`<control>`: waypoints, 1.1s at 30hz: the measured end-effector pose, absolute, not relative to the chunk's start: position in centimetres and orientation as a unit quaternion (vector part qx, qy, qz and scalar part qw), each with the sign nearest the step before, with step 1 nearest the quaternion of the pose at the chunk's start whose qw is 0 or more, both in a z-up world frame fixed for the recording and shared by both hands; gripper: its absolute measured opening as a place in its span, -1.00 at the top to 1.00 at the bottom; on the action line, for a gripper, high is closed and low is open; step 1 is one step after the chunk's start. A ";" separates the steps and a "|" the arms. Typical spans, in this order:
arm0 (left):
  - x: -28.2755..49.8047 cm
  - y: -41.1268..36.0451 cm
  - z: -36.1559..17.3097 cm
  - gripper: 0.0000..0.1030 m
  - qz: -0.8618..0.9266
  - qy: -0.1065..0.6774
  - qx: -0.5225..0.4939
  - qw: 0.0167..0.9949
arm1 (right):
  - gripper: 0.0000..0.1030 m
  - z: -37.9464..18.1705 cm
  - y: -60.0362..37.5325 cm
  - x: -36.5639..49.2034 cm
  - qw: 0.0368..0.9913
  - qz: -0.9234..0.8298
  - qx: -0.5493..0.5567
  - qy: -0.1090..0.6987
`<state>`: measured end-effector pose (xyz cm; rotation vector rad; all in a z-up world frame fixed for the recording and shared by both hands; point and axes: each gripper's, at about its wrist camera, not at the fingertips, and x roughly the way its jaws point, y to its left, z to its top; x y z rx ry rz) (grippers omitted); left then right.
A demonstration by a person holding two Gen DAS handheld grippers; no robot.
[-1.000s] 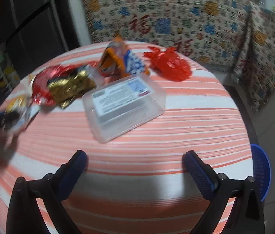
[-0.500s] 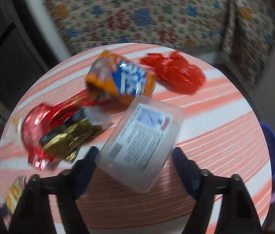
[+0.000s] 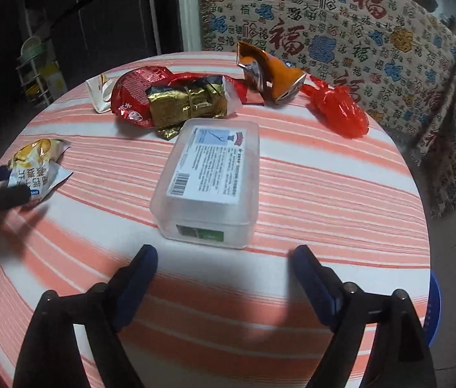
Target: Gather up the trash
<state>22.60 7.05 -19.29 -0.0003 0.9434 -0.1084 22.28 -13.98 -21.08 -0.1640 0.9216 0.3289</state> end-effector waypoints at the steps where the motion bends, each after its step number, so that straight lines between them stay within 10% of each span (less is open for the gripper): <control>1: 22.6 6.8 -19.6 -0.94 -0.035 0.450 0.016 0.892 | -0.95 -21.2 -13.8 22.4 0.881 0.151 -0.069 0.443; 33: 24.4 8.2 -20.0 -0.99 0.025 0.444 0.016 0.896 | -1.00 -21.8 -12.7 25.7 0.886 0.121 -0.062 0.443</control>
